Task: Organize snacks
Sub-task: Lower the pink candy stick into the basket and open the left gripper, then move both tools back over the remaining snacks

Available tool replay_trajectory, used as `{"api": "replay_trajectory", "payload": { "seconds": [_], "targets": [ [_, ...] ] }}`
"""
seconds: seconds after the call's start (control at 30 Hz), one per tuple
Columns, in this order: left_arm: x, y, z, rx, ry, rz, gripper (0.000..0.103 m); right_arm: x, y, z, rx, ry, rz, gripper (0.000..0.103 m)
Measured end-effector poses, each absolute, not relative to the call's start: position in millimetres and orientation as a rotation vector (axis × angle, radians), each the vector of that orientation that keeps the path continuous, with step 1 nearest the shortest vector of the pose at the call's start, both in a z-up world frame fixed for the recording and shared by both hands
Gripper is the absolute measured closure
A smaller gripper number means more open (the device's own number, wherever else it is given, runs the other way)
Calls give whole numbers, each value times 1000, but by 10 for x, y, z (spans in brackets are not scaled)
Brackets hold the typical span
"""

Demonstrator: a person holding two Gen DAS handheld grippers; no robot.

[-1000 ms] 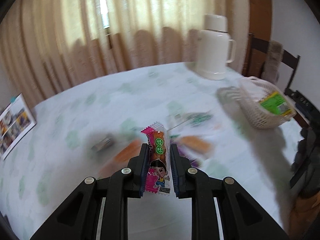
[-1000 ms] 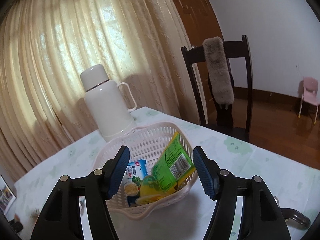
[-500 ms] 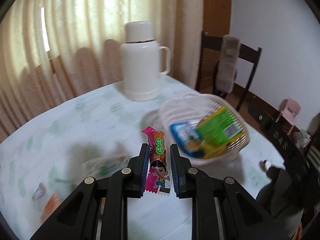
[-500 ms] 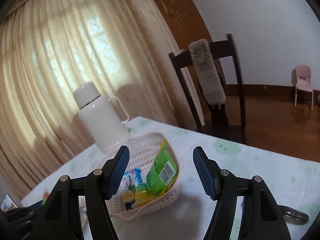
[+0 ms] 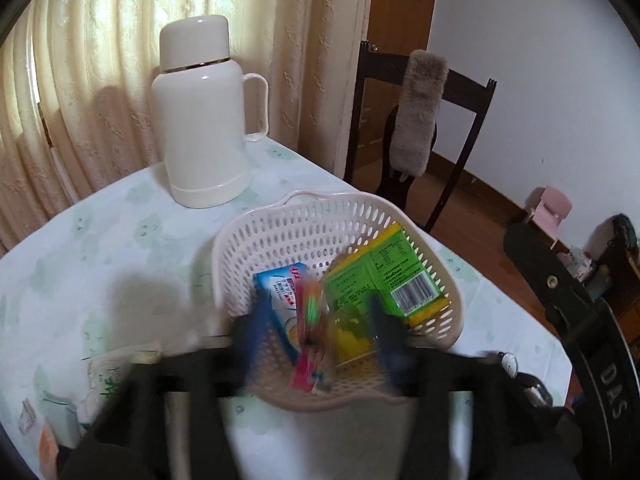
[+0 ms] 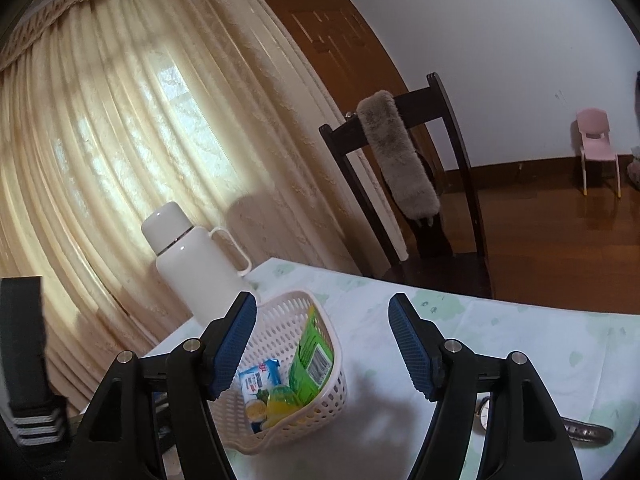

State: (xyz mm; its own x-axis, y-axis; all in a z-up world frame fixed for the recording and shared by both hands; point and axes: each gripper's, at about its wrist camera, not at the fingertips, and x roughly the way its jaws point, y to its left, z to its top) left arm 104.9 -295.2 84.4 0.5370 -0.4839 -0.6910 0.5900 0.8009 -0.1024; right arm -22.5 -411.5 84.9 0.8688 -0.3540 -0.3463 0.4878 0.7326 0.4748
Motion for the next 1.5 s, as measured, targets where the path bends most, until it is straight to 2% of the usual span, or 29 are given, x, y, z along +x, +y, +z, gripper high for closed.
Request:
{"api": "replay_trajectory", "payload": {
  "seconds": [0.03,0.87,1.5],
  "targets": [
    [1046,-2926,850,137,759,-634,31,-228,-4111,850,587,239,-466,33],
    [920,-2321,904,130,714,-431,31,-108,-3839,836,500,264,-348,30],
    [762,-1525,947,44,727,-299,31,19,-3557,830,397,290,-188,30]
  ]
}}
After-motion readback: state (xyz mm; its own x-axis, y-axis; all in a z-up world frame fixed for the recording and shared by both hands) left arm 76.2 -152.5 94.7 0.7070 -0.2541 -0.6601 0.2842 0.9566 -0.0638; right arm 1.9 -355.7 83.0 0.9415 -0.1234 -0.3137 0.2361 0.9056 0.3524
